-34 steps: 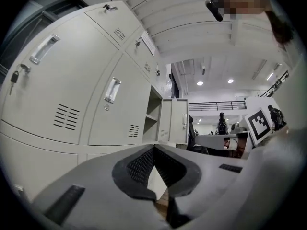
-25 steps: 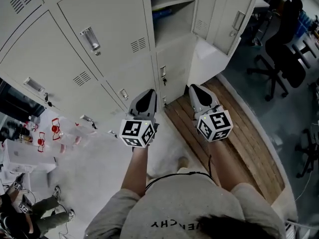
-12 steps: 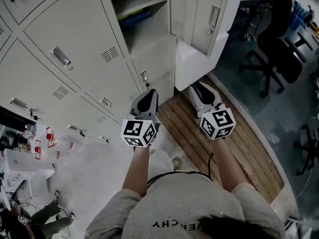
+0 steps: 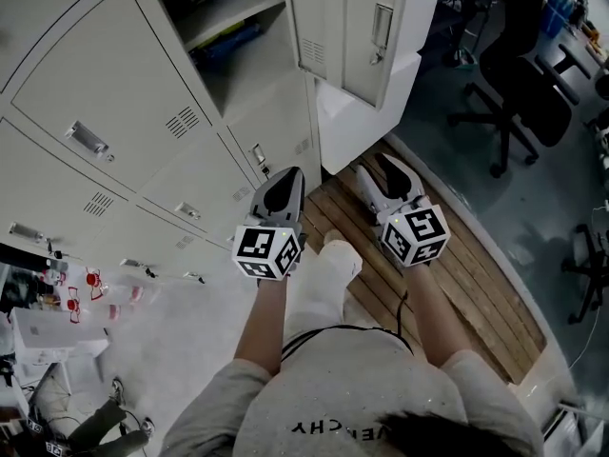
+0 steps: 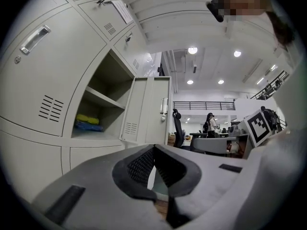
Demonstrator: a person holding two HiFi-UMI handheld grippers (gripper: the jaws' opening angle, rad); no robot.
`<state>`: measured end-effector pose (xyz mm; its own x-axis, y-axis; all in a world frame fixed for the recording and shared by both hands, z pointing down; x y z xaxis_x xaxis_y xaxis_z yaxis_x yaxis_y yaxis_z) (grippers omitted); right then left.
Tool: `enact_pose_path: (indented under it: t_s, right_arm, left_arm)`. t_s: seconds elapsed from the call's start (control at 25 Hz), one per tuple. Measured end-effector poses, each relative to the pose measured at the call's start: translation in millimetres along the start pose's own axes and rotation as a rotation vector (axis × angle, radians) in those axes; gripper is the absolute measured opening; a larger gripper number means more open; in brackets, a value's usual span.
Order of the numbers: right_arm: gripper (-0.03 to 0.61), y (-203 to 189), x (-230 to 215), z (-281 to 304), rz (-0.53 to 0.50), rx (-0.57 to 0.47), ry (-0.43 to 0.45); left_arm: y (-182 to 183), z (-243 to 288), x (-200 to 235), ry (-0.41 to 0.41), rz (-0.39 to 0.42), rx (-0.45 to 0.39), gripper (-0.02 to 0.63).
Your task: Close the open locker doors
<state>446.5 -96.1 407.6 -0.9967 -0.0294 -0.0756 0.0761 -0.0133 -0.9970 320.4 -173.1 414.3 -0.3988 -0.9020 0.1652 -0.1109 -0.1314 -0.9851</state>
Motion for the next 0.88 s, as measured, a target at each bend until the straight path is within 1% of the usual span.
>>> enact_pose_path:
  t_s: [0.36, 0.72, 0.88]
  right_arm:
    - [0.158, 11.7, -57.6, 31.9, -0.012, -0.012, -0.038]
    - [0.166, 23.8, -98.4, 78.6, -0.012, -0.013, -0.056]
    - [0.17, 28.9, -116.5, 93.8, -0.013, -0.011, -0.1]
  left_arm:
    - [-3.2, 62.7, 1.6, -0.038, 0.005, 0.001, -0.002]
    - [4.0, 113.9, 19.8, -0.045, 0.02, 0.015, -0.002]
    - [8.4, 130.8, 25.9, -0.053, 0.026, 0.025, -0.002]
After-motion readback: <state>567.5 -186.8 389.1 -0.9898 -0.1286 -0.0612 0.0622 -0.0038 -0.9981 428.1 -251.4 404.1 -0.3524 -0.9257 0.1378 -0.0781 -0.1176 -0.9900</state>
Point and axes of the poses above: the fingertips, and each gripper's own axes: z forward along the fingers, x to its left, y out of its top, the point moved 2 cm from there along -z, backward along the fingers
